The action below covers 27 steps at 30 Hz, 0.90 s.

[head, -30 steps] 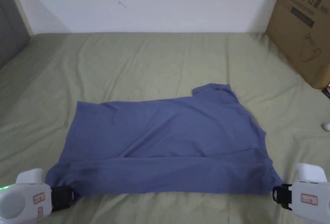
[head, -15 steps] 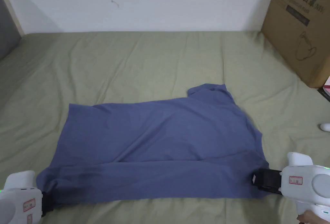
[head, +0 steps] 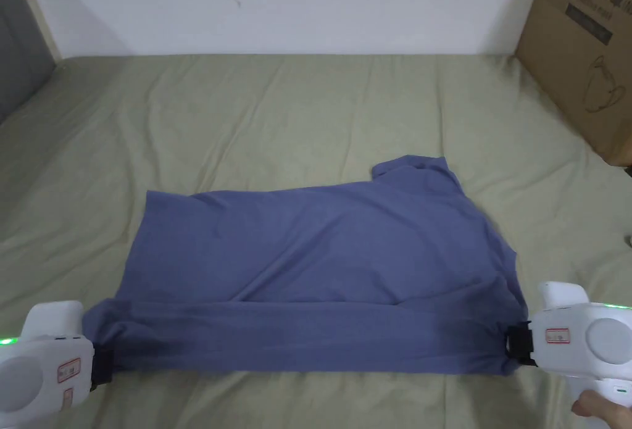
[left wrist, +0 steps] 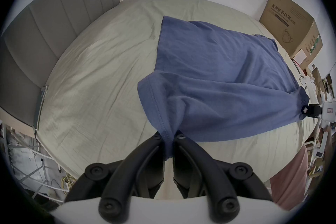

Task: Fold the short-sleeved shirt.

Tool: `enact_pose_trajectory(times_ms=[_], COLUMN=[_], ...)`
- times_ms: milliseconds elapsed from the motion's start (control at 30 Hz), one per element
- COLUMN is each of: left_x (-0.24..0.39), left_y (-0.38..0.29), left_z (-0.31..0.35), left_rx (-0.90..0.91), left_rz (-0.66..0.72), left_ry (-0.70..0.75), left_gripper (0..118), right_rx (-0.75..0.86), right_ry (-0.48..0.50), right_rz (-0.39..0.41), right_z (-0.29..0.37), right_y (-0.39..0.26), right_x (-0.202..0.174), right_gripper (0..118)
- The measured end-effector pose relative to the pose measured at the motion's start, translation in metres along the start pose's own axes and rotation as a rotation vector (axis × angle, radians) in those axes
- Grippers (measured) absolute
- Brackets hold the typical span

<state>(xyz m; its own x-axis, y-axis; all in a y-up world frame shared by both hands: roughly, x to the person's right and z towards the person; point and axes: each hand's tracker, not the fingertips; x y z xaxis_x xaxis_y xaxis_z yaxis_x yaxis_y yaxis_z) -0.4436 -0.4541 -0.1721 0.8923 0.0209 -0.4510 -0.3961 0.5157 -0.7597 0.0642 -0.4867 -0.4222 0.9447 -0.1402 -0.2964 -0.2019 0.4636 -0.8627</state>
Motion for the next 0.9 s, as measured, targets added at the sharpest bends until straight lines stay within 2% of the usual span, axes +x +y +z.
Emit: enact_pose_trajectory(times_ms=[100,233,367,533,567,600,633,667,700,733,767,833,867,900], left_x=[-0.006,-0.011,-0.014,-0.019,-0.02,-0.021,-0.024,-0.027,-0.03,-0.033,-0.034,-0.035,-0.034,-0.029], left_y=[-0.001,-0.014,-0.042,-0.067,-0.066,-0.062,-0.059,-0.057,-0.052,-0.047,-0.043,-0.033,-0.029,-0.025], left_z=[0.008,0.021,0.023,0.009,0.008,0.009,0.01,0.013,0.017,0.022,0.027,0.036,0.039,0.045], left_rx=[0.007,0.013,-0.03,-0.07,-0.07,-0.082,-0.094,-0.074,-0.048,-0.035,-0.02,0.026,0.036,0.057], left_rz=[-0.01,-0.024,-0.016,-0.036,-0.033,-0.019,-0.014,-0.012,0.001,0.017,0.031,0.056,0.064,0.076], left_ry=[-0.015,-0.019,-0.002,0.003,0.004,0.016,0.041,0.04,0.043,0.044,0.042,0.016,0.001,-0.029], left_gripper=[6,6,6,7,14,31,52,74,84,89,93,92,84,67], right_rx=[0.012,0.004,-0.039,-0.054,-0.054,-0.053,-0.045,-0.036,-0.021,0.004,0.024,0.082,0.08,0.072], right_ry=[0.016,-0.017,-0.002,-0.022,-0.031,-0.041,-0.047,-0.053,-0.055,-0.049,-0.048,-0.011,0.007,0.022], right_rz=[-0.017,0.012,-0.051,-0.06,-0.076,-0.082,-0.078,-0.074,-0.071,-0.062,-0.052,-0.034,-0.029,-0.023], right_z=[0.019,0.039,0.045,0.036,0.036,0.037,0.04,0.043,0.048,0.055,0.06,0.07,0.073,0.075], right_y=[-0.005,-0.028,-0.066,-0.098,-0.096,-0.093,-0.089,-0.085,-0.08,-0.074,-0.069,-0.056,-0.05,-0.044], right_x=[0.005,0.006,0.013,0.01,0.01,0.009,0.009,0.009,0.009,0.009,0.008,0.006,0.005,0.003], right_gripper=[10,10,10,11,16,27,46,78,94,98,98,98,97,93])
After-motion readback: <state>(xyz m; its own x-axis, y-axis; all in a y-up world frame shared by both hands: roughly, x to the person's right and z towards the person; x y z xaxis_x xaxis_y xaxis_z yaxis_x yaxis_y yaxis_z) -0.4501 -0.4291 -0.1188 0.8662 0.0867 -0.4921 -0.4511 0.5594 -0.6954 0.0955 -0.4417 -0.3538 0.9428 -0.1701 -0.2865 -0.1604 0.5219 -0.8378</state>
